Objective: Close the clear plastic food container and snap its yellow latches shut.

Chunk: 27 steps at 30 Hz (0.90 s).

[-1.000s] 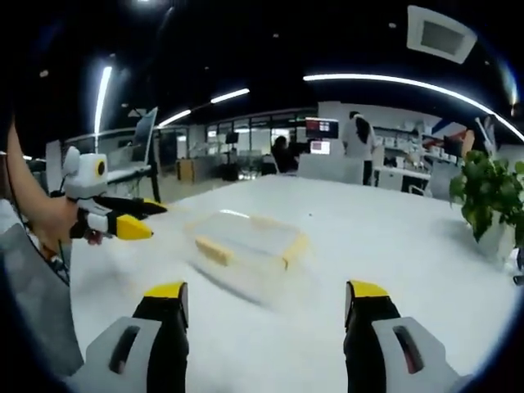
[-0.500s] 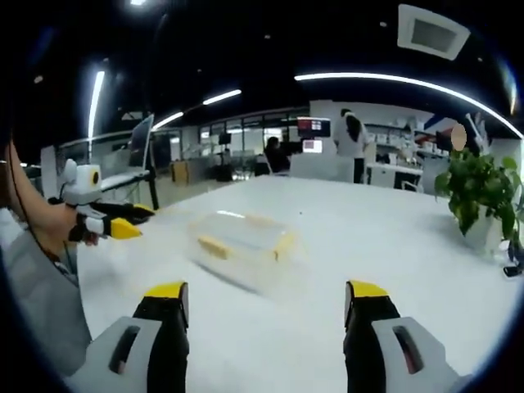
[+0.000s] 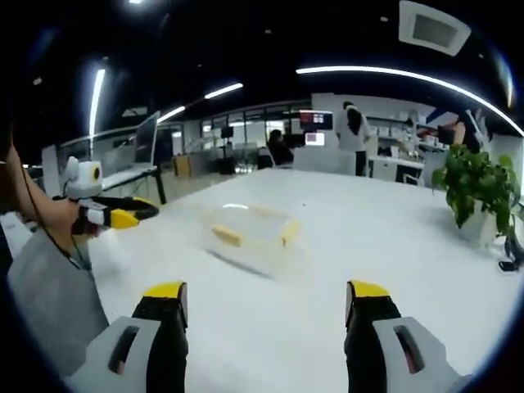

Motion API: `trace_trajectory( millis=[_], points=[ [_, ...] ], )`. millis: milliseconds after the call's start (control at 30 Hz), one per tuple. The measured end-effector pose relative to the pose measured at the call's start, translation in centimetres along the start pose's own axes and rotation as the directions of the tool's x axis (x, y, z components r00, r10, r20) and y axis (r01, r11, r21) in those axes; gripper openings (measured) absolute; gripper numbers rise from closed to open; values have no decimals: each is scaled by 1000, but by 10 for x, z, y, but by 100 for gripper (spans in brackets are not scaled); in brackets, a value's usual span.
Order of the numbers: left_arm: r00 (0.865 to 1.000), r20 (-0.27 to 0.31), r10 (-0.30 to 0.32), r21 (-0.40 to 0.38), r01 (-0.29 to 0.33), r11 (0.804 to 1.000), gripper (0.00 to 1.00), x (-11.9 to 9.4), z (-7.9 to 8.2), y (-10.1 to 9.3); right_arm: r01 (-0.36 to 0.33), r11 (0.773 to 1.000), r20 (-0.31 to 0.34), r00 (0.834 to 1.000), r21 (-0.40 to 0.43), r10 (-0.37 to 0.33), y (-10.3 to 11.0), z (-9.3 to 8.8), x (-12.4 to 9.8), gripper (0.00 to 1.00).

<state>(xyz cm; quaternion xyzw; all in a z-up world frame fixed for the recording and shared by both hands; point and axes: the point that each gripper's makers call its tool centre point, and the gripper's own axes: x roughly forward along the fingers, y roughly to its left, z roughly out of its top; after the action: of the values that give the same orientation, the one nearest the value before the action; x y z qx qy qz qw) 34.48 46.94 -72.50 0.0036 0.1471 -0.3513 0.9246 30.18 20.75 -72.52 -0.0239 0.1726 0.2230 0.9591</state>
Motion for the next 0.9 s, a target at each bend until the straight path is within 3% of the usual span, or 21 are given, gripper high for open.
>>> trace_trajectory(
  millis=[400,900],
  points=[
    [1000,-12,-4,-19,3,1000,67,-25,-8,-7,18,1000,1,1000,15,-18,-1,6,-18,79],
    [1000,1,-29,-56,29,998,66,-55,-7,-35,41,999,26,999,31,-42,8,14,-48,79]
  ],
)
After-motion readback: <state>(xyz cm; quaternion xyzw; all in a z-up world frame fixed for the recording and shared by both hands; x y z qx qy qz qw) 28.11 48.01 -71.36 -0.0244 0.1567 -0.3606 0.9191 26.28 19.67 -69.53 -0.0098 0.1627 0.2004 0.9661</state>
